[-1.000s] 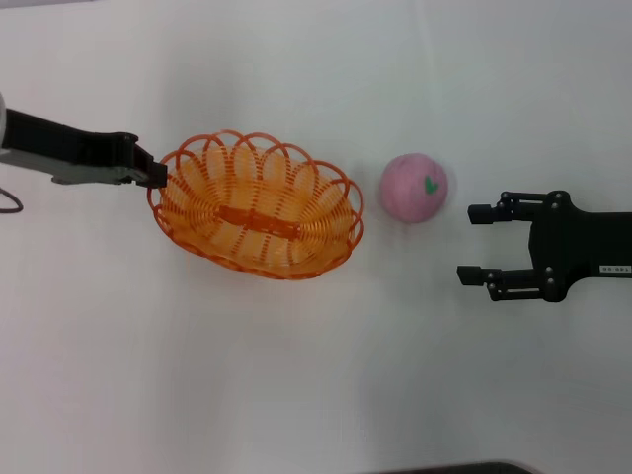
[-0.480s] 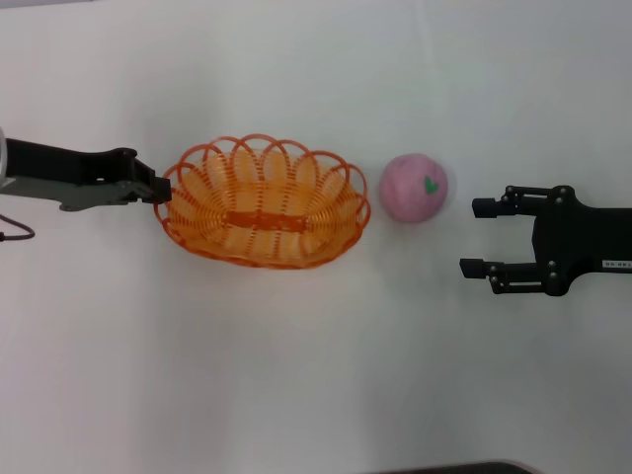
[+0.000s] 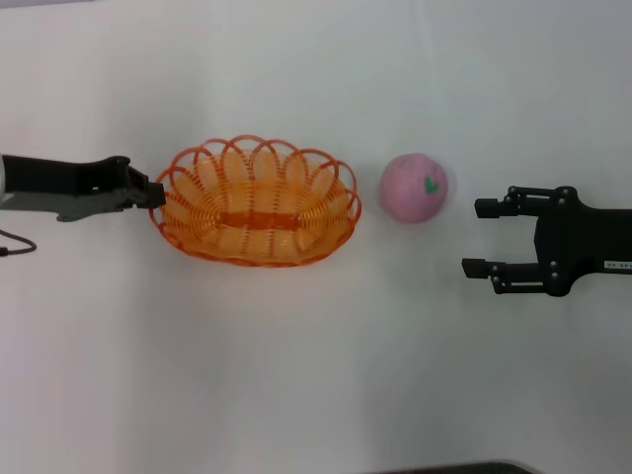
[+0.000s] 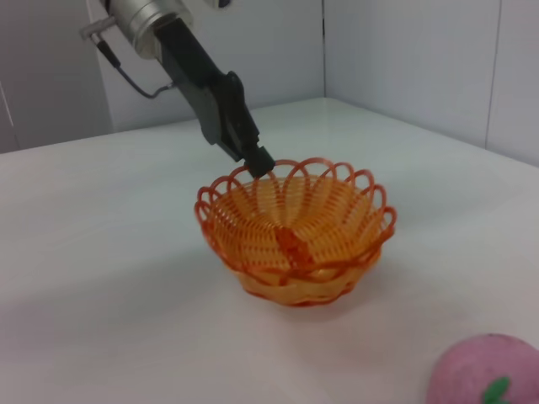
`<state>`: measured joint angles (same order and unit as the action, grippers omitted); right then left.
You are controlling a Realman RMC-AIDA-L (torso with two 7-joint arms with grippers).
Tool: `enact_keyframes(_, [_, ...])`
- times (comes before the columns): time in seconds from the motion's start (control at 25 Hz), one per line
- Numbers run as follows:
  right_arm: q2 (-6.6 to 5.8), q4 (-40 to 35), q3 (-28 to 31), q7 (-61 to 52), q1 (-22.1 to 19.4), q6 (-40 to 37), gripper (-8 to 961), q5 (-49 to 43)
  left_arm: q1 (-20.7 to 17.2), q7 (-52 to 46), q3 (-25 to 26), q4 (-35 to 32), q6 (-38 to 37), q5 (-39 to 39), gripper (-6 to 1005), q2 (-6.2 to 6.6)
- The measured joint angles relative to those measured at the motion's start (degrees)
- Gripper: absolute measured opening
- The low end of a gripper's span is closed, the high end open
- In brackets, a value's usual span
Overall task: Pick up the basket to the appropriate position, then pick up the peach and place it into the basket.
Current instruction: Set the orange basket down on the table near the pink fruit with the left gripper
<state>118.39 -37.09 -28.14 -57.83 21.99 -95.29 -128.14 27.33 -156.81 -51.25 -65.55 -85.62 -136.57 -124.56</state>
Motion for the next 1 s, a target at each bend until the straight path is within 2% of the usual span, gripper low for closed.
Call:
enact_keyframes(0.32, [0.0,0.0,0.02,0.0,0.0,0.35,795,0.01,-3.11,-1.63,-5.23,-0.15,3.07,3.41,32,-0.02])
enact_keyframes(1.0, [0.09,0.0,0.02,0.0,0.27,1.73,796,0.06,-5.92,-2.65,-7.31,-0.53,5.36,6.6,33,-0.07])
